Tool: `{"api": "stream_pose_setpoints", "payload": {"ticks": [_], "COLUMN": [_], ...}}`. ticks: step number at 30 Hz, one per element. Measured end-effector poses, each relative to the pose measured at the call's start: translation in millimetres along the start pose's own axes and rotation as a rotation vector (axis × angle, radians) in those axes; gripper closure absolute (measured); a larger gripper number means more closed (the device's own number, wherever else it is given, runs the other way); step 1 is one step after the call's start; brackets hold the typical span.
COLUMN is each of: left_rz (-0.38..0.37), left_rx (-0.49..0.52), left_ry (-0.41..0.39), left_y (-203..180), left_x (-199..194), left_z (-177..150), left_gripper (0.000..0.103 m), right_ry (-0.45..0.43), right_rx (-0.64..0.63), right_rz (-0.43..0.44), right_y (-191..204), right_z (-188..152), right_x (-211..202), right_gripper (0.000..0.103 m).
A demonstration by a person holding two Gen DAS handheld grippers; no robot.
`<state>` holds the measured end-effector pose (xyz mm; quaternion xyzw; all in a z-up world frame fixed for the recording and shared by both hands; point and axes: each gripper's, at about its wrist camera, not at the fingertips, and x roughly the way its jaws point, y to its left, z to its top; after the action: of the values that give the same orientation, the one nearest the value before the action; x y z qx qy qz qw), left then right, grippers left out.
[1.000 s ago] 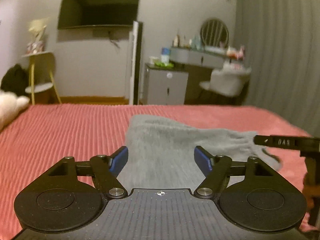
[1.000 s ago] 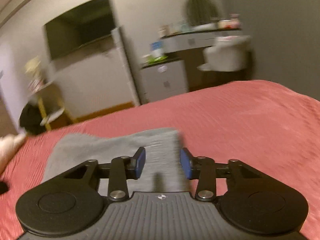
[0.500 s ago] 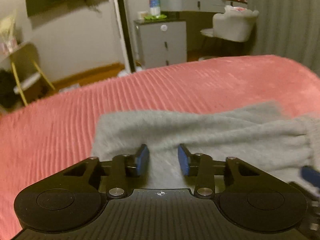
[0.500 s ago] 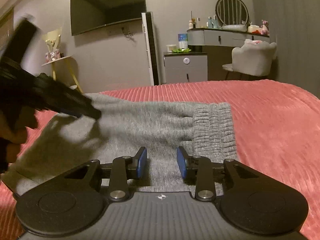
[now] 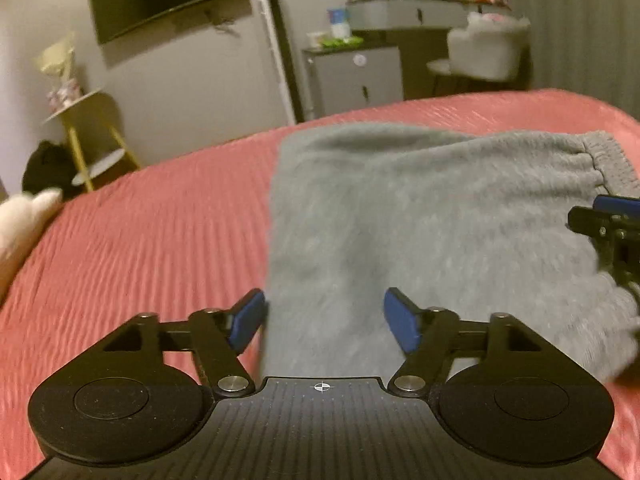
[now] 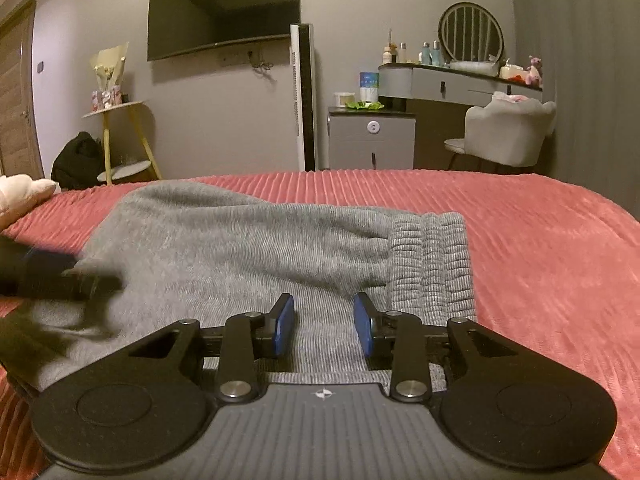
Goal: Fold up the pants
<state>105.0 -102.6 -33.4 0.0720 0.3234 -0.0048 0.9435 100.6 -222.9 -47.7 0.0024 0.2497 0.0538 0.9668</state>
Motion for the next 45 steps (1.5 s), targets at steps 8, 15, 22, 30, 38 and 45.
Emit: {"api": "stream_pose_setpoints", "payload": {"ticks": [8, 15, 22, 30, 38, 45], "left_rz": [-0.021, -0.01, 0.057, -0.276, -0.397, -0.368], "left_rx": [-0.164, -0.128, -0.257, -0.329, -0.347, -0.261], "left_ry": [0.043, 0.07, 0.079, 0.164, 0.342, 0.323], "left_y": [24.2, 29.1, 77.3, 85.5, 67.0, 51.4], "left_x": [-32.7, -33.4, -33.9, 1.0, 67.3, 80.8], "left_z": [-26.1, -24.2, -18.5, 15.2, 31.8, 42.2], "left_gripper": [0.02, 0.005, 0.007, 0.01, 0.008, 0.002], "right_ry": [0.145, 0.178, 0.21, 0.292, 0.396, 0.415], "right_rx": [-0.183, -0.277, -0.125, 0.49, 0.668, 0.538], "right_rz": [-0.026, -0.069, -0.228, 0.22, 0.359, 0.392], "right_y": [30.4, 34.4, -25.7, -124.7, -163.2, -135.8], "right_z": [6.7, 8.5, 15.4, 11.7, 8.8, 20.1], "right_x": [-32.2, -47.1, -55.6, -6.8, 57.5, 83.2], "right_gripper": [0.045, 0.044, 0.01, 0.012, 0.011, 0.009]}}
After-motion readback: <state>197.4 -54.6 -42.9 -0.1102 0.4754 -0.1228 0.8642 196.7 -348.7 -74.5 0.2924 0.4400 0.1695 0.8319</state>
